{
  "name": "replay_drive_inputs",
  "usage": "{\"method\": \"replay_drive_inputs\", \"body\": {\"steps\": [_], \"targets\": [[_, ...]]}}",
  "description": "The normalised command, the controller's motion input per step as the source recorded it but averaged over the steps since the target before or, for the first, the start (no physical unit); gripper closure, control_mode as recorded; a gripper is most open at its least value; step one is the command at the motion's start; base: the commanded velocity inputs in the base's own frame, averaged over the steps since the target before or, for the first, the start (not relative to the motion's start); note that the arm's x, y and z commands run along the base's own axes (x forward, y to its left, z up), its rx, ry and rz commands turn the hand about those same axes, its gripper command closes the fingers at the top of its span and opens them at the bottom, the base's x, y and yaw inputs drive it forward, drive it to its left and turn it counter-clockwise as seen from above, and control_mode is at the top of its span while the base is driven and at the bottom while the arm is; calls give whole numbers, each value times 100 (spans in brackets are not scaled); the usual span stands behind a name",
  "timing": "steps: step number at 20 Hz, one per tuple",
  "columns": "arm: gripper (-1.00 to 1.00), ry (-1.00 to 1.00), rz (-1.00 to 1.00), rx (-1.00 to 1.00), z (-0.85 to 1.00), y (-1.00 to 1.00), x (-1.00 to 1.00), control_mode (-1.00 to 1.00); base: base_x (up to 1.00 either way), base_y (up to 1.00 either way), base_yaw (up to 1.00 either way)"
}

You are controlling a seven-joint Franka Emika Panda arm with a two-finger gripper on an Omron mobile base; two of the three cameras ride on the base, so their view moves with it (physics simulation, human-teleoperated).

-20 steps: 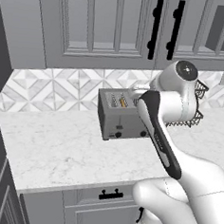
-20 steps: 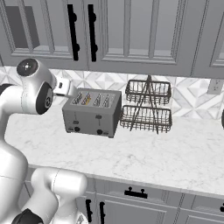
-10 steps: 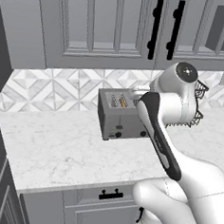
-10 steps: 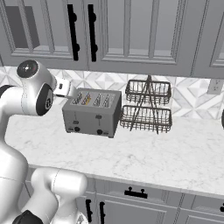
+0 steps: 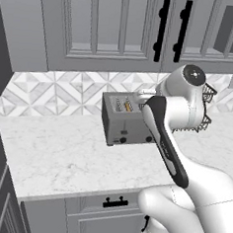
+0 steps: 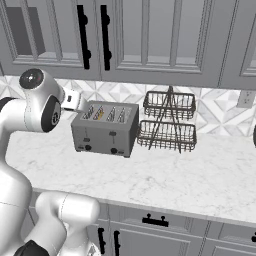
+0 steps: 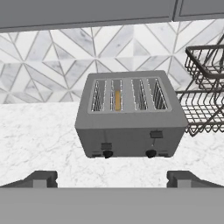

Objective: Start the toaster. Once the lever pops up, take the bread to the plate on the dining counter.

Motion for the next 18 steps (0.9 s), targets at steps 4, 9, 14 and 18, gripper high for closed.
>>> {"method": "replay_drive_inputs", "body": {"steps": [4,9,14,18], "targets": [[-100,0,0,0,0,0,0,-100,0,0,0],[-100,0,0,0,0,0,0,-100,0,0,0],[-100,0,0,0,0,0,0,-100,0,0,0],[-100,0,0,0,0,0,0,-100,0,0,0]]}}
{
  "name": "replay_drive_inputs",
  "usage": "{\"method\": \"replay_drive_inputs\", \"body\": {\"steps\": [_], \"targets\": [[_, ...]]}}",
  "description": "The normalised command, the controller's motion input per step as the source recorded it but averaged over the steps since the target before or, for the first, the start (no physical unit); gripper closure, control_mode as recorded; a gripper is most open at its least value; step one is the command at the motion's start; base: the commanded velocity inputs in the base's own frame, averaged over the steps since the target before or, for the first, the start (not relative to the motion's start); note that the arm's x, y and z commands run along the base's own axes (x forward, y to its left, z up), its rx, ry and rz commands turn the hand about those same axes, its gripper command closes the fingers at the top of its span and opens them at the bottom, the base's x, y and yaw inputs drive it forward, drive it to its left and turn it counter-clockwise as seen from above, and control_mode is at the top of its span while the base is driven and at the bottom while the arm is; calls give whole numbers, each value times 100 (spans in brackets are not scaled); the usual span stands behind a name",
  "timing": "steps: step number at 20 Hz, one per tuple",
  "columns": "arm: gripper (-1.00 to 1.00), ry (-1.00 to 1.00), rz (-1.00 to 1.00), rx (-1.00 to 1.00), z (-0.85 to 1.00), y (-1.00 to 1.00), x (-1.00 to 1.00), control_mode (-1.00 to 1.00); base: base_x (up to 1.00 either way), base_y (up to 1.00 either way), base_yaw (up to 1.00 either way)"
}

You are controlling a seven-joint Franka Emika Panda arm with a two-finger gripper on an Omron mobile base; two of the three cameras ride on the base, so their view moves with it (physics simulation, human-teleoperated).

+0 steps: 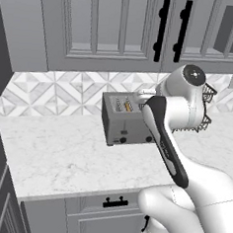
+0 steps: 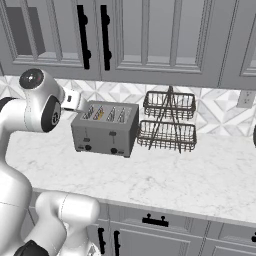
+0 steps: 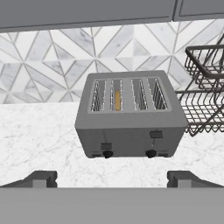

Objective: Start the toaster. Once the lever pops up, take the bread to the plate on the dining counter.

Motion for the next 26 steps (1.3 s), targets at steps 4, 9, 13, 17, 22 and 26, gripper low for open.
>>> {"method": "replay_drive_inputs", "body": {"steps": [4,9,13,17,22,26], "targets": [[-100,0,0,0,0,0,0,-100,0,0,0],[-100,0,0,0,0,0,0,-100,0,0,0],[-100,0,0,0,0,0,0,-100,0,0,0],[-100,0,0,0,0,0,0,-100,0,0,0],[-100,0,0,0,0,0,0,-100,0,0,0],[-100,0,0,0,0,0,0,-100,0,0,0]]}}
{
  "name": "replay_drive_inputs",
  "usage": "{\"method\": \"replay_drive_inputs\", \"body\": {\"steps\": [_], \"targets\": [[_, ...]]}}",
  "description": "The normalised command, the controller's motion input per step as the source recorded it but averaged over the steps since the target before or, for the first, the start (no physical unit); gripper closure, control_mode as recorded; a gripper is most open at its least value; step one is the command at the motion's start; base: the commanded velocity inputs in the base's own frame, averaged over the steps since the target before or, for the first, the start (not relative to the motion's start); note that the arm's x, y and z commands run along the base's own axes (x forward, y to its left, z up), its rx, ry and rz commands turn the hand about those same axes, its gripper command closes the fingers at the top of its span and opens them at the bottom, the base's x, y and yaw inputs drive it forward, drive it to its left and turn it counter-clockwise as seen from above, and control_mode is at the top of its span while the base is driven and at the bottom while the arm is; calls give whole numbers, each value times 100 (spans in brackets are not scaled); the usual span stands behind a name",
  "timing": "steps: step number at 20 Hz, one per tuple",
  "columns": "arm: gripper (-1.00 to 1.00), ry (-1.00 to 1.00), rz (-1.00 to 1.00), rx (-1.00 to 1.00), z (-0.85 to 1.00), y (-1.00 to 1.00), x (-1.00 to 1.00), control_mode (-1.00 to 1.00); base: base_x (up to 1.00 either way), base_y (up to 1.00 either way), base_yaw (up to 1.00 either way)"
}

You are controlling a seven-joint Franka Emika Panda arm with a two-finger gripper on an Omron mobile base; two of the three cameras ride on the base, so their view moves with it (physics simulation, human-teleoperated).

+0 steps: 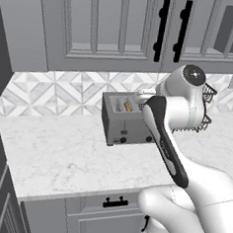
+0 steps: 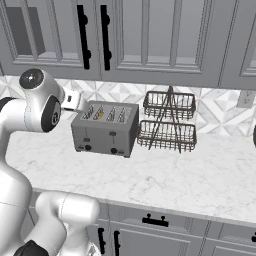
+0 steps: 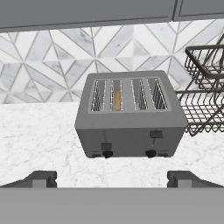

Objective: Start the toaster. Once the lever pops up, take the bread to the plate on the dining counter.

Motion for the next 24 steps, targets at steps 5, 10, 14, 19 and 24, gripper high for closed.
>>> {"method": "replay_drive_inputs", "body": {"steps": [5,10,14,19,24], "targets": [[-100,0,0,0,0,0,0,-100,0,0,0],[-100,0,0,0,0,0,0,-100,0,0,0],[-100,0,0,0,0,0,0,-100,0,0,0],[-100,0,0,0,0,0,0,-100,0,0,0],[-100,0,0,0,0,0,0,-100,0,0,0]]}}
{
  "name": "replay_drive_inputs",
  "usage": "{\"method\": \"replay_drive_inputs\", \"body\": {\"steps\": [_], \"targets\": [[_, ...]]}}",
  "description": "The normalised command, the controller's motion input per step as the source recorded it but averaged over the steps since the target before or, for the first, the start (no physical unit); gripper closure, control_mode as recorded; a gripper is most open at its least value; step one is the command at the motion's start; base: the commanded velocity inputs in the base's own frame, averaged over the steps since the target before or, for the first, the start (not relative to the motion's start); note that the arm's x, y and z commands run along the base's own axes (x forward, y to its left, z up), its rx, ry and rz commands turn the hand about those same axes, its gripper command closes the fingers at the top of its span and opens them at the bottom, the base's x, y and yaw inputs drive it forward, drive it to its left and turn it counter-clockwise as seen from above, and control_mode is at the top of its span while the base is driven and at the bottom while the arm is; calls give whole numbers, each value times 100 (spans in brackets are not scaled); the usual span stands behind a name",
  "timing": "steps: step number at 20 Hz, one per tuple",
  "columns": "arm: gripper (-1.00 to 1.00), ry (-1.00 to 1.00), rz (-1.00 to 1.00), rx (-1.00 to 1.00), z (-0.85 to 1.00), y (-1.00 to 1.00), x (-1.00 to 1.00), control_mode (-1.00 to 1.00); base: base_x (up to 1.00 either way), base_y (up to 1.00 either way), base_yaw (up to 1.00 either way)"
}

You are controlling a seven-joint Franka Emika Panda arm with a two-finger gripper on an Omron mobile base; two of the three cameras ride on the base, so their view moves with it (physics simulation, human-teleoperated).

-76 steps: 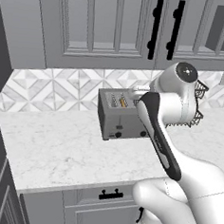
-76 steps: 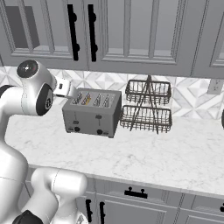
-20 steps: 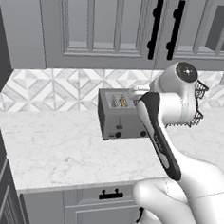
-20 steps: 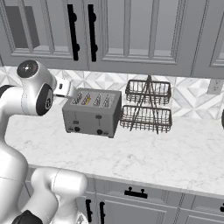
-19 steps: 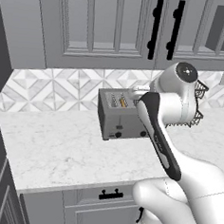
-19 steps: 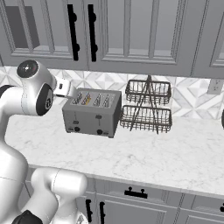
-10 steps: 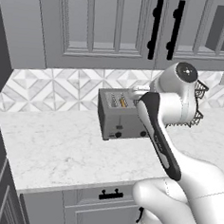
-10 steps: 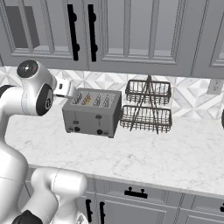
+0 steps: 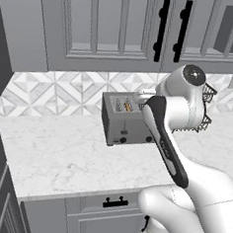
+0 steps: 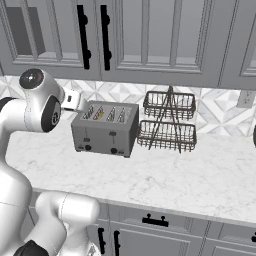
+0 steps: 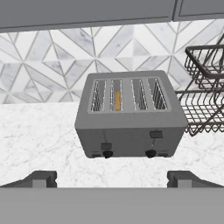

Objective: Start the toaster. Once the lever pops up, take the bread to the plate on the dining counter.

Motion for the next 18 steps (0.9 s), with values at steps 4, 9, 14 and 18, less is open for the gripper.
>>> {"method": "replay_drive_inputs", "body": {"steps": [4,9,14,18], "targets": [[-100,0,0,0,0,0,0,-100,0,0,0],[-100,0,0,0,0,0,0,-100,0,0,0],[-100,0,0,0,0,0,0,-100,0,0,0],[-100,0,0,0,0,0,0,-100,0,0,0]]}}
